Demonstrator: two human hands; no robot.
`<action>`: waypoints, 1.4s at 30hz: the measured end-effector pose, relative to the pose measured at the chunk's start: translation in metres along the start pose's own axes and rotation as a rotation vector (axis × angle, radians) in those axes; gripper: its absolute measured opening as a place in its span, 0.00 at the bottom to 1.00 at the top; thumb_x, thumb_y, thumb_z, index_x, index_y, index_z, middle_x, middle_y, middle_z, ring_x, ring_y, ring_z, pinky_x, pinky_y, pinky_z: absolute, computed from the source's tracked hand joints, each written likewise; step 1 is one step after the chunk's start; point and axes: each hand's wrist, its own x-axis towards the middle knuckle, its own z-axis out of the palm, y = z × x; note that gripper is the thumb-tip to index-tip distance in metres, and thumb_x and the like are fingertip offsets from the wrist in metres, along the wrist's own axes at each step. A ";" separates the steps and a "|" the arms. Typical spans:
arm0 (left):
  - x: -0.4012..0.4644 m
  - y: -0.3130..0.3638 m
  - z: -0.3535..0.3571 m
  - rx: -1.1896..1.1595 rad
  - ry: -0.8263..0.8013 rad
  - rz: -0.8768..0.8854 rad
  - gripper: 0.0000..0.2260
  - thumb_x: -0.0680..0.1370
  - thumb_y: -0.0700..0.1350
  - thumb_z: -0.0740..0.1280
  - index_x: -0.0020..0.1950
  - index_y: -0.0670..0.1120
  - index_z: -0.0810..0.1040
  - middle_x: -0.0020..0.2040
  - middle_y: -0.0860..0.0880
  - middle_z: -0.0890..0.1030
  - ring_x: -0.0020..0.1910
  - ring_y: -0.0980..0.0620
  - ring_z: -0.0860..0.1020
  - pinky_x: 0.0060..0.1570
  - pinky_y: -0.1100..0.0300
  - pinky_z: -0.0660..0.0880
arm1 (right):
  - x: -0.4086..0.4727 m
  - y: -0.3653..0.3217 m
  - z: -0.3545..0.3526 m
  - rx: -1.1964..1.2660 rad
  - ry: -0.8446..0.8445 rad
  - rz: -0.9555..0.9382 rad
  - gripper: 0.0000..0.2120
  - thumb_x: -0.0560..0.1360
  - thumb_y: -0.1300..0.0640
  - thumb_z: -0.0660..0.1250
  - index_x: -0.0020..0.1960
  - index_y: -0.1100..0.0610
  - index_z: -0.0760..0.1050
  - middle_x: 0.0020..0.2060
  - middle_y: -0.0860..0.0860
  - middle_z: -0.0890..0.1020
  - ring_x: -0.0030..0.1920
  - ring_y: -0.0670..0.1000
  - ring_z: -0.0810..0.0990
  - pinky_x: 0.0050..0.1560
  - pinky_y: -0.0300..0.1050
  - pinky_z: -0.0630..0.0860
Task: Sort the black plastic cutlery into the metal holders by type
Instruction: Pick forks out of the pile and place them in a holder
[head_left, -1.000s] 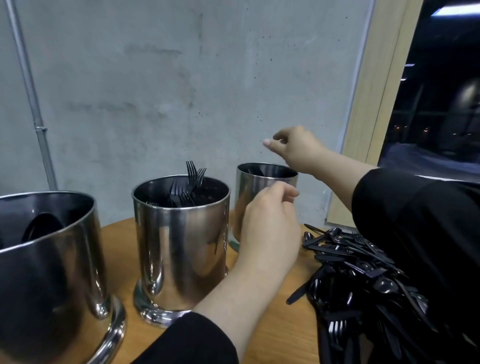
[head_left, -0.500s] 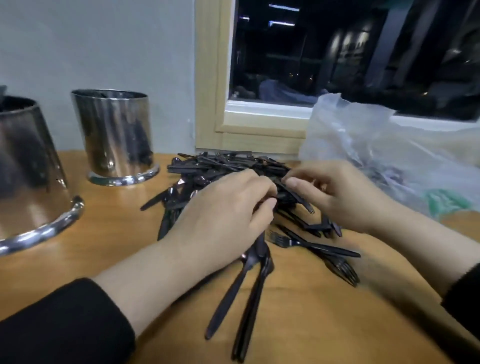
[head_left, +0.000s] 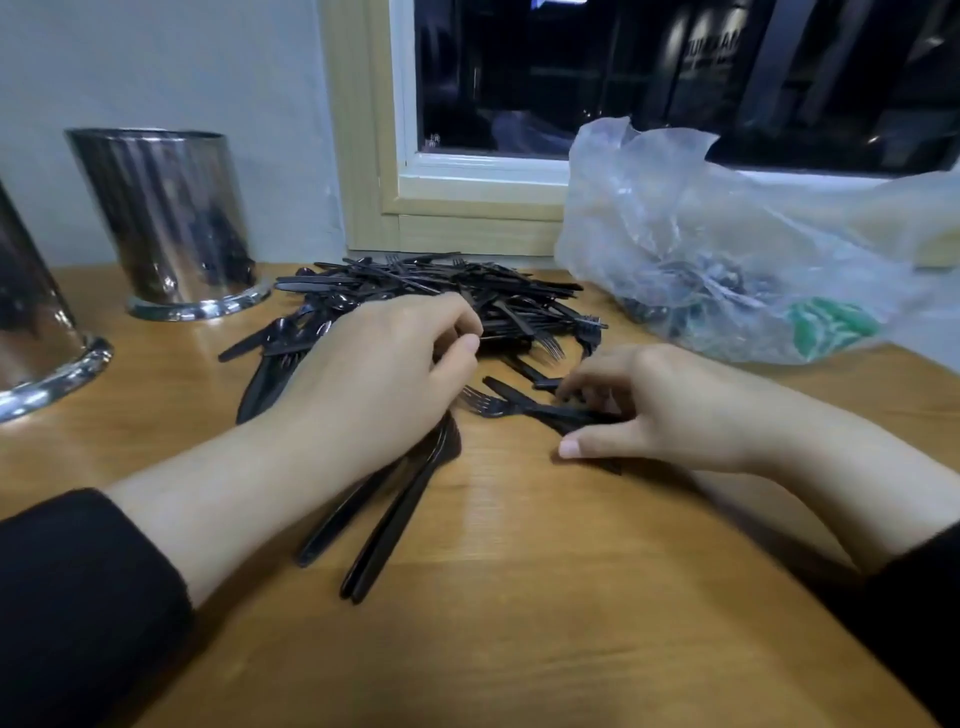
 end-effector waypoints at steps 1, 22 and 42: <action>-0.001 -0.003 0.000 -0.013 0.014 -0.015 0.09 0.82 0.50 0.62 0.57 0.54 0.81 0.46 0.60 0.81 0.48 0.56 0.78 0.51 0.53 0.76 | 0.001 -0.001 0.002 -0.024 -0.006 -0.015 0.25 0.70 0.30 0.68 0.60 0.44 0.77 0.50 0.39 0.79 0.49 0.42 0.77 0.52 0.41 0.75; 0.000 0.001 0.003 -0.686 0.010 -0.442 0.24 0.79 0.63 0.65 0.41 0.44 0.87 0.35 0.51 0.85 0.27 0.59 0.74 0.38 0.61 0.71 | 0.023 -0.050 0.037 0.211 0.569 -0.131 0.09 0.83 0.51 0.60 0.52 0.54 0.77 0.40 0.44 0.79 0.41 0.44 0.76 0.43 0.42 0.72; 0.006 -0.023 -0.027 -0.633 0.387 -0.207 0.12 0.87 0.50 0.58 0.51 0.52 0.80 0.29 0.46 0.73 0.32 0.50 0.73 0.34 0.61 0.73 | 0.033 -0.057 0.013 1.160 0.354 0.028 0.08 0.68 0.54 0.76 0.46 0.55 0.83 0.31 0.57 0.78 0.28 0.50 0.71 0.28 0.38 0.68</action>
